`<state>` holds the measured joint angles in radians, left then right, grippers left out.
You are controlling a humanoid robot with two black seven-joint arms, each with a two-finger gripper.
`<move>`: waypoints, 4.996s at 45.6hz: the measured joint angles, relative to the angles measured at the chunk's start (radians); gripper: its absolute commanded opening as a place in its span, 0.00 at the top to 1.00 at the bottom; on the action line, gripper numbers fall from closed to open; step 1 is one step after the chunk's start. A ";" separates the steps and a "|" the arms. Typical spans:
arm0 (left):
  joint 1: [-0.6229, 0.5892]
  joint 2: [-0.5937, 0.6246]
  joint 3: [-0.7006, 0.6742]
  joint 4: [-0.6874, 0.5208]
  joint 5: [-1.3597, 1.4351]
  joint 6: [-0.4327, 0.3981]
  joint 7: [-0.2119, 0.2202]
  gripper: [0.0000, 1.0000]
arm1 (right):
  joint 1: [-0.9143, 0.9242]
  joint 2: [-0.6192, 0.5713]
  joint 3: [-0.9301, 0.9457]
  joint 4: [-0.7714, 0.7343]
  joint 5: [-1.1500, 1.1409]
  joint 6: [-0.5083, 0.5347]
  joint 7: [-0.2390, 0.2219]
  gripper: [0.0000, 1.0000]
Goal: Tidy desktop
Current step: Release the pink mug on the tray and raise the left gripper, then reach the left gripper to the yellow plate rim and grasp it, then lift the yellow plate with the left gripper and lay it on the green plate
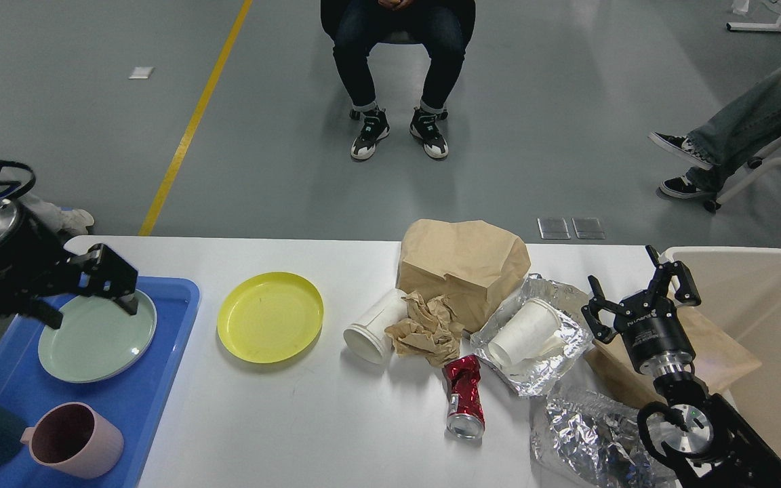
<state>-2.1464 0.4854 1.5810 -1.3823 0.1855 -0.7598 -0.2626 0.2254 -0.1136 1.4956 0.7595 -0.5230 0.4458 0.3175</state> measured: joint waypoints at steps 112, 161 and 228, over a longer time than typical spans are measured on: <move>0.950 -0.189 -0.644 0.425 -0.849 0.794 0.175 0.31 | 0.001 0.000 0.000 -0.002 0.000 0.000 0.000 0.00; 1.007 -0.211 -0.699 0.459 -0.822 0.783 0.187 0.92 | 0.002 0.000 0.000 -0.002 0.000 -0.001 0.000 0.00; 0.092 0.139 -0.197 -0.171 -0.890 0.528 0.383 1.00 | 0.002 0.000 0.000 -0.002 0.000 0.000 0.000 0.00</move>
<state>-2.0542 0.6247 1.3844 -1.5534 -0.7041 -0.2313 0.1206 0.2271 -0.1136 1.4956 0.7579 -0.5228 0.4456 0.3175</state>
